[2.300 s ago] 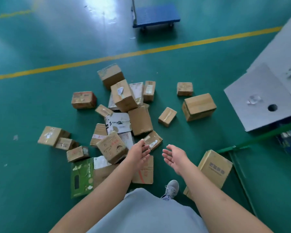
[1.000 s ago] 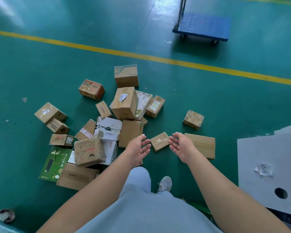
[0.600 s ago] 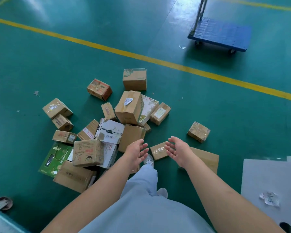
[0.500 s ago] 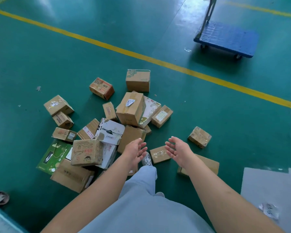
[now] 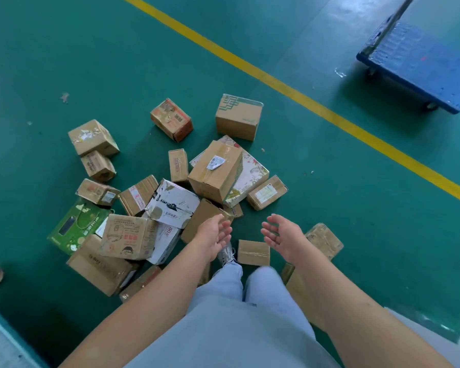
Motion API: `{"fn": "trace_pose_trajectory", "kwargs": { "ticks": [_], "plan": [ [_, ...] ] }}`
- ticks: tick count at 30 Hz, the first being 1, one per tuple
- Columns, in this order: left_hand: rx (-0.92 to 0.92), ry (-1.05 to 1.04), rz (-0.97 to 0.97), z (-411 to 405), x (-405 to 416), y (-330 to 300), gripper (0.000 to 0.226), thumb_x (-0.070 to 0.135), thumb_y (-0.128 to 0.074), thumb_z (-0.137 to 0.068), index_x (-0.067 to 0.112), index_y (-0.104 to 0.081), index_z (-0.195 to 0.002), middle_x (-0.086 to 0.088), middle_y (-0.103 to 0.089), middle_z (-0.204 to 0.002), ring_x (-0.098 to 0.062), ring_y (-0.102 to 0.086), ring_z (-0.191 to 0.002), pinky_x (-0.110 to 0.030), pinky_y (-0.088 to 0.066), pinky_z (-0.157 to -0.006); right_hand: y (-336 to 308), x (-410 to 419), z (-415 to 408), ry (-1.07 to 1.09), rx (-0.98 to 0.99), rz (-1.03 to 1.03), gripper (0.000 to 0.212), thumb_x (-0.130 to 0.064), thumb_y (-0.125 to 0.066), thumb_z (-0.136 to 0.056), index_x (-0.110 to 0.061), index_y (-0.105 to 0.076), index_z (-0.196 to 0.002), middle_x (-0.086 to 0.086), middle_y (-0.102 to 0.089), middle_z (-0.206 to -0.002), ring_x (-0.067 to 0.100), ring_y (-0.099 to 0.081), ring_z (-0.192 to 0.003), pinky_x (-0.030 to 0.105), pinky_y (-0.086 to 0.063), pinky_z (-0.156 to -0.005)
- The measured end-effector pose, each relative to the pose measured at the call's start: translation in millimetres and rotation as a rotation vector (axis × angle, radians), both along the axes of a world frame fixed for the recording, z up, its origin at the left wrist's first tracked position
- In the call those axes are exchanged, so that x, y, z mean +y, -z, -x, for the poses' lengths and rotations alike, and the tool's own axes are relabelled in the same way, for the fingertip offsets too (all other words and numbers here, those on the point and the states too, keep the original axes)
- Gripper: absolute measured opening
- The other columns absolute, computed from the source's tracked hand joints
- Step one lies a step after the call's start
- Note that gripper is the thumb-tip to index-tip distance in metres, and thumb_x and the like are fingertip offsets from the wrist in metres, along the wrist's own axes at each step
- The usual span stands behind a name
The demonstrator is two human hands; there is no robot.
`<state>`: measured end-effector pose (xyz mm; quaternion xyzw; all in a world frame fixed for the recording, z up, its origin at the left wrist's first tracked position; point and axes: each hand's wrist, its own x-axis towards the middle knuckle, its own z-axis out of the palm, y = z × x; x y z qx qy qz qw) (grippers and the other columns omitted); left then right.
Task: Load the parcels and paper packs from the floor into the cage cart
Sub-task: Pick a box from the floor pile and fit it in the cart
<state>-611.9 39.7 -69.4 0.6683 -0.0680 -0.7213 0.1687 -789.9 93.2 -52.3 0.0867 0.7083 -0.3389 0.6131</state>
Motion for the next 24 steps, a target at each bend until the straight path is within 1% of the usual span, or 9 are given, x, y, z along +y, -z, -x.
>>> {"fn": "trace_pose_trajectory", "kwargs": {
  "ticks": [2,5,7,9,11,16,18,20,24],
  "plan": [
    [-0.013,-0.005,-0.001,9,-24,2,0.016,0.024,-0.053,-0.107,0.013,-0.063,-0.101,-0.005,-0.068,-0.103,-0.022,-0.063,-0.101,-0.039,-0.051,-0.102,3,-20,13,0.002,-0.004,-0.006,0.022,-0.029,-0.056,-0.106,-0.010,-0.065,-0.113,0.007,-0.072,-0.106,0.020,-0.068,-0.094,0.031,-0.056,-0.078],
    [-0.008,-0.017,-0.008,23,-53,5,0.016,0.025,-0.053,-0.106,0.012,-0.063,-0.107,-0.005,-0.068,-0.104,-0.020,-0.064,-0.097,-0.037,-0.052,-0.099,6,-49,34,-0.013,-0.011,-0.001,0.021,-0.028,-0.057,-0.105,-0.010,-0.065,-0.113,0.006,-0.072,-0.104,0.019,-0.069,-0.092,0.033,-0.056,-0.081],
    [-0.001,-0.041,-0.021,30,-68,8,0.016,0.025,-0.054,-0.106,0.012,-0.063,-0.107,-0.005,-0.068,-0.105,-0.020,-0.064,-0.098,-0.037,-0.052,-0.099,9,-68,50,-0.024,-0.017,-0.001,0.020,-0.027,-0.057,-0.105,-0.010,-0.064,-0.112,0.006,-0.071,-0.104,0.020,-0.069,-0.094,0.033,-0.056,-0.083],
    [0.003,-0.061,-0.033,37,-80,9,0.017,0.026,-0.054,-0.106,0.012,-0.063,-0.105,-0.006,-0.067,-0.107,-0.021,-0.063,-0.101,-0.036,-0.052,-0.098,9,-85,62,-0.057,-0.008,-0.008,0.021,-0.027,-0.057,-0.104,-0.010,-0.064,-0.113,0.006,-0.071,-0.103,0.020,-0.069,-0.094,0.033,-0.056,-0.082],
    [0.012,-0.107,-0.055,44,-93,13,0.017,0.026,-0.055,-0.106,0.011,-0.063,-0.105,-0.006,-0.067,-0.108,-0.021,-0.063,-0.102,-0.036,-0.052,-0.097,13,-105,74,-0.108,0.003,-0.020,0.023,-0.027,-0.056,-0.105,-0.009,-0.064,-0.117,0.005,-0.071,-0.104,0.020,-0.069,-0.095,0.032,-0.055,-0.079],
    [0.005,-0.273,-0.084,67,-131,33,0.017,0.026,-0.055,-0.106,0.011,-0.063,-0.105,-0.006,-0.068,-0.106,-0.021,-0.063,-0.100,-0.039,-0.051,-0.104,37,-174,104,-0.305,0.011,-0.056,0.027,-0.026,-0.053,-0.106,-0.009,-0.062,-0.125,0.007,-0.069,-0.108,0.020,-0.066,-0.091,0.030,-0.054,-0.074],
    [-0.029,-0.371,-0.116,78,-148,48,0.016,0.025,-0.055,-0.105,0.011,-0.063,-0.102,-0.005,-0.068,-0.103,-0.021,-0.064,-0.098,-0.040,-0.050,-0.106,57,-205,118,-0.394,0.003,-0.101,0.026,-0.025,-0.052,-0.107,-0.009,-0.061,-0.124,0.008,-0.069,-0.112,0.020,-0.065,-0.091,0.030,-0.053,-0.074],
    [-0.063,-0.411,-0.141,93,-167,69,0.015,0.023,-0.055,-0.105,0.012,-0.062,-0.098,-0.004,-0.067,-0.099,-0.019,-0.064,-0.091,-0.040,-0.049,-0.106,86,-234,135,-0.467,-0.010,-0.128,0.024,-0.023,-0.049,-0.108,-0.010,-0.060,-0.125,0.009,-0.068,-0.116,0.020,-0.065,-0.091,0.030,-0.053,-0.075],
    [-0.112,-0.396,-0.196,126,-200,137,0.017,0.025,-0.056,-0.105,0.013,-0.062,-0.096,-0.002,-0.067,-0.096,-0.017,-0.064,-0.089,-0.035,-0.051,-0.098,160,-275,172,-0.556,-0.004,-0.192,0.022,-0.021,-0.048,-0.108,-0.010,-0.059,-0.123,0.005,-0.069,-0.104,0.016,-0.065,-0.082,0.031,-0.054,-0.079]
  ]
}}
